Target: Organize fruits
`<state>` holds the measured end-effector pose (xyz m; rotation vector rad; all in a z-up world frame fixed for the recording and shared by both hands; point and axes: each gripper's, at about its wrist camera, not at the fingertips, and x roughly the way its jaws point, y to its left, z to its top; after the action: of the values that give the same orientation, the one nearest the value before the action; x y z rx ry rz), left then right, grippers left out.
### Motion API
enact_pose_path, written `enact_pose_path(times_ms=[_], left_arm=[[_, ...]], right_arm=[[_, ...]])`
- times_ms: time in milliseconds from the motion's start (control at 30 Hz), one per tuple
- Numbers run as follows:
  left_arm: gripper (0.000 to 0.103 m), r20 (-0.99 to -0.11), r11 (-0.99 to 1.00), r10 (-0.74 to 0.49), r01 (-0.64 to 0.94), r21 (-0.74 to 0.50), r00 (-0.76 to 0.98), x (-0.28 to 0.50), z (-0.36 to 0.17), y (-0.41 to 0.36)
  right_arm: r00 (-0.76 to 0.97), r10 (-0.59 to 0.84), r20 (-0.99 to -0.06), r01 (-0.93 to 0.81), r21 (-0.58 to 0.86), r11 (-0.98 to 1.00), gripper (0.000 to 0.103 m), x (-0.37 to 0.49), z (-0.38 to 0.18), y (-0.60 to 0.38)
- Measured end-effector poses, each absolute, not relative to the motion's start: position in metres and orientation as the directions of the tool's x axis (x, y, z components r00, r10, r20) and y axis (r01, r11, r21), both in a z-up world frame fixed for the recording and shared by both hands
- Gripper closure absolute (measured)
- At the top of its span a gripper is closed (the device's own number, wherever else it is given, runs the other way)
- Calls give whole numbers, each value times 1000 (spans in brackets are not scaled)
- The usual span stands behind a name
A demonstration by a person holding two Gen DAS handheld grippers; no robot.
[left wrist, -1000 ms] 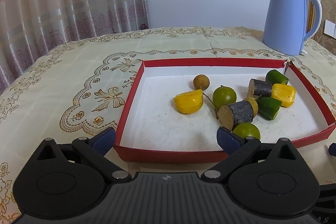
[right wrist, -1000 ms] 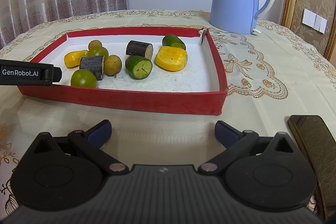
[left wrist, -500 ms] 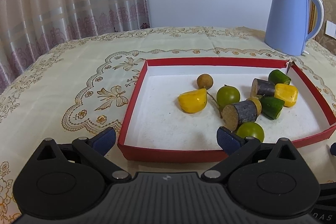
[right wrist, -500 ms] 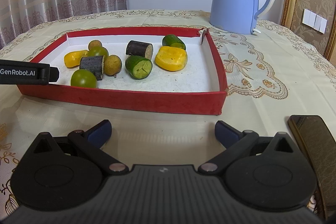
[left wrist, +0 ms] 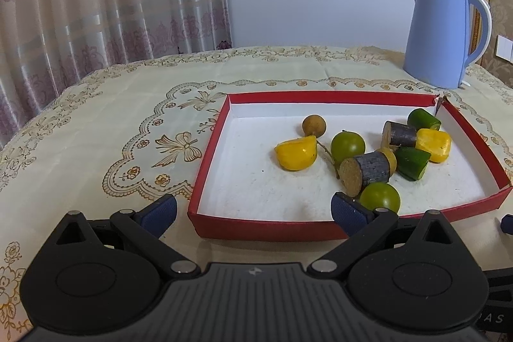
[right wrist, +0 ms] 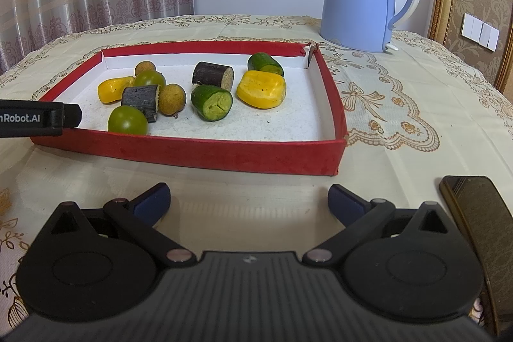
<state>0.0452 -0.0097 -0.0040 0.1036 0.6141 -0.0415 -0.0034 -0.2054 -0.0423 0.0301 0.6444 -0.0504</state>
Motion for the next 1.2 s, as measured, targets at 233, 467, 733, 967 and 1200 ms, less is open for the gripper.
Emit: enact_pose_path(times_ms=[233, 467, 733, 967, 1200], left_arm=[[0, -569, 994, -22, 79, 76, 822, 41, -2, -7], [0, -558, 995, -30, 77, 60, 829, 36, 2, -4], [0, -563, 995, -29, 75, 59, 826, 35, 2, -4], [0, -560, 994, -15, 72, 80, 828, 34, 2, -6], [0, -561, 994, -9, 69, 85, 827, 33, 1, -6]], right_arm=[[798, -37, -601, 56, 12, 998, 0, -3, -42, -205], [798, -37, -601, 56, 13, 998, 0, -3, -42, -205], [798, -37, -601, 56, 13, 998, 0, -3, -42, -205], [798, -37, -601, 56, 13, 998, 0, -3, -42, -205], [798, -37, -601, 56, 13, 998, 0, -3, -42, -205]])
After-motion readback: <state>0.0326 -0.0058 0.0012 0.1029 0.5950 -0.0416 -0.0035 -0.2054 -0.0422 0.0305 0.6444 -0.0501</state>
